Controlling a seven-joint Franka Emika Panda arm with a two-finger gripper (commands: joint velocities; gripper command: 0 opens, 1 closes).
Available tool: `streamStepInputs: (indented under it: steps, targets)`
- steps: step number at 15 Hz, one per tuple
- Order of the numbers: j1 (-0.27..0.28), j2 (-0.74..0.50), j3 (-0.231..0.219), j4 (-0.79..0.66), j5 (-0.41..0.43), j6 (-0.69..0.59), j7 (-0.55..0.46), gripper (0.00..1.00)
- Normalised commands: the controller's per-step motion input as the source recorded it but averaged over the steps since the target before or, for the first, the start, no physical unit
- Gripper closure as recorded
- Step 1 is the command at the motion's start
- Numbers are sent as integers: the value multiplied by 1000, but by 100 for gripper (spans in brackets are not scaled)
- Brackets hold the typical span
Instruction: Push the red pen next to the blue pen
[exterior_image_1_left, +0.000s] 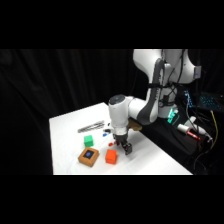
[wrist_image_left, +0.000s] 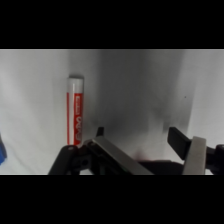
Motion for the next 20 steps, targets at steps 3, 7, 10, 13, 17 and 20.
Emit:
streamStepInputs:
  steps: [3, 7, 10, 13, 17, 20]
  targets:
    - [-46, 7, -58, -94, 26, 259, -49, 0]
    - [-68, -33, -98, -111, -14, 234, -37, 0]
    - [-62, -41, -80, -103, -37, 206, -32, 0]
    - [-31, -42, -78, -86, -69, 183, -15, 0]
    - [6, -50, -92, -66, -110, 150, 13, 0]
    - [17, -73, -80, -59, -122, 121, 23, 0]
